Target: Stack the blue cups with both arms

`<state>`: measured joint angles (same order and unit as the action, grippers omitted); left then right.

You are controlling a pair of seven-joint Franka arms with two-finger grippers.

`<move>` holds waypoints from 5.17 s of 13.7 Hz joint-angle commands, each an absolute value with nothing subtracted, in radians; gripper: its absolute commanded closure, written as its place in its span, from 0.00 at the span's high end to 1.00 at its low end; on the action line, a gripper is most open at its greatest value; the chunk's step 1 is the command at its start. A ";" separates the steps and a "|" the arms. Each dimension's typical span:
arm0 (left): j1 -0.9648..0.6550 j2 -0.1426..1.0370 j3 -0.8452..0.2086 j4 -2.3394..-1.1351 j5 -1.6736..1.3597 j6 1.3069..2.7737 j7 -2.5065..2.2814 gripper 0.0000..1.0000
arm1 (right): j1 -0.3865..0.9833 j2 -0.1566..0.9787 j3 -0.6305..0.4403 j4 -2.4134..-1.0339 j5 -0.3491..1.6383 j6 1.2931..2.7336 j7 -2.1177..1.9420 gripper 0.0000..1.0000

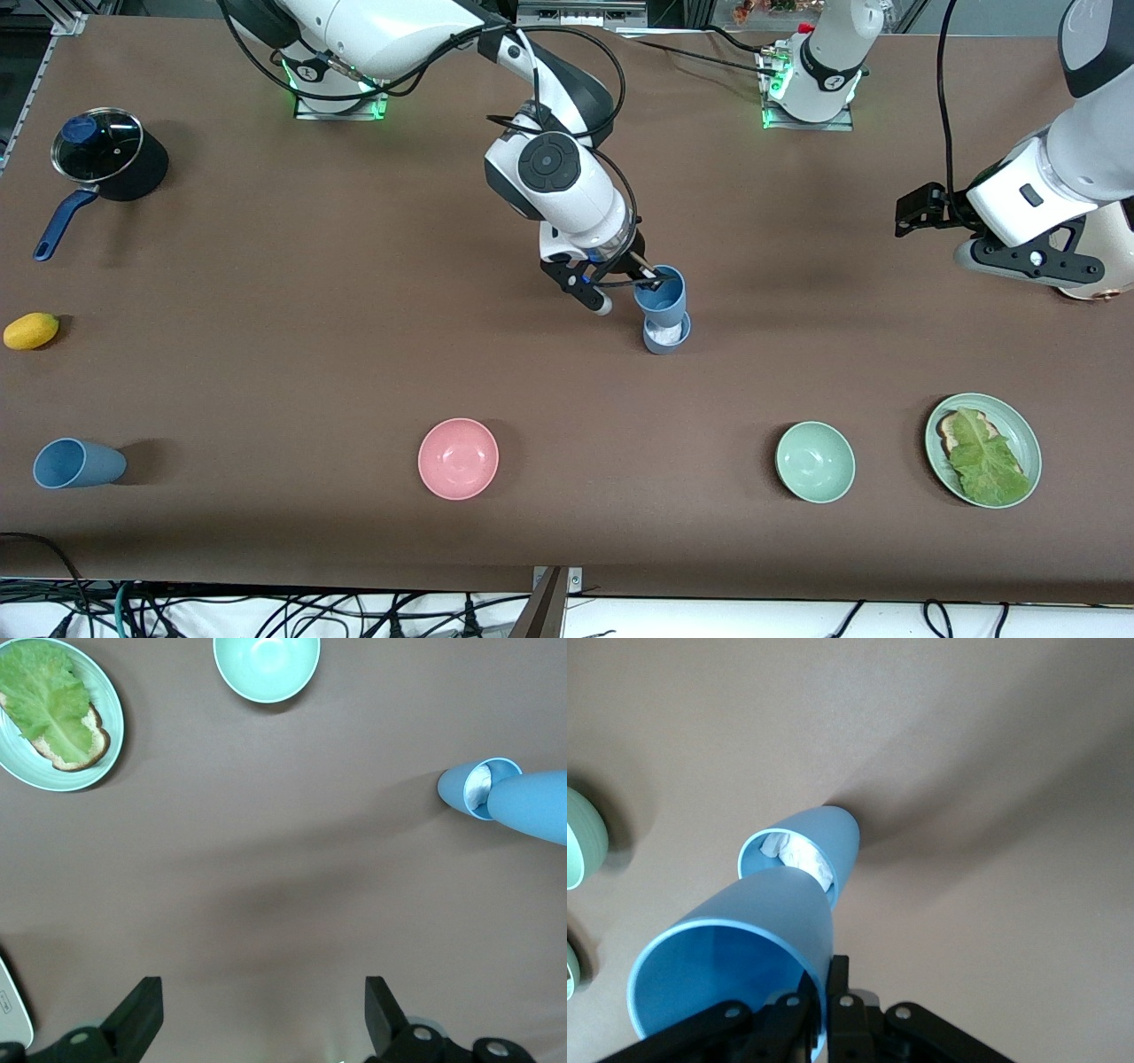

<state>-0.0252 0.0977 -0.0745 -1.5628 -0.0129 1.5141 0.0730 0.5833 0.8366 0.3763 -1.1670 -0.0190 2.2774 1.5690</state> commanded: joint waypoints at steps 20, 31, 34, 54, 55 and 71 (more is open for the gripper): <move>0.003 -0.075 -0.074 -1.772 -0.021 1.681 0.084 1.00 | 0.604 0.919 0.350 -1.121 -0.037 2.359 1.574 0.00; 0.003 -0.075 -0.074 -1.772 -0.021 1.678 0.086 1.00 | 0.586 0.900 0.354 -1.118 -0.023 2.317 1.572 0.98; 0.003 -0.074 -0.074 -1.770 -0.021 1.678 0.086 1.00 | 0.532 0.856 0.379 -1.112 -0.012 2.202 1.562 1.00; 0.002 -0.072 -0.074 -1.764 -0.025 1.677 0.086 1.00 | 0.126 0.459 0.367 -1.369 -0.012 1.606 0.771 1.00; 0.002 -0.072 -0.072 -1.764 -0.025 1.677 0.086 1.00 | 0.115 0.409 0.345 -1.429 -0.012 1.609 0.717 1.00; 0.003 -0.074 -0.074 -1.764 -0.021 1.672 0.057 1.00 | -0.040 -0.035 0.043 -1.691 -0.025 1.548 0.013 1.00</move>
<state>-0.0015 -0.0559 -0.0700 -1.7523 -0.0129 1.6686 0.0630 -0.0317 -0.0120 0.0639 -1.6854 -0.0223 1.5647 0.0611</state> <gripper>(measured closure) 0.000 0.000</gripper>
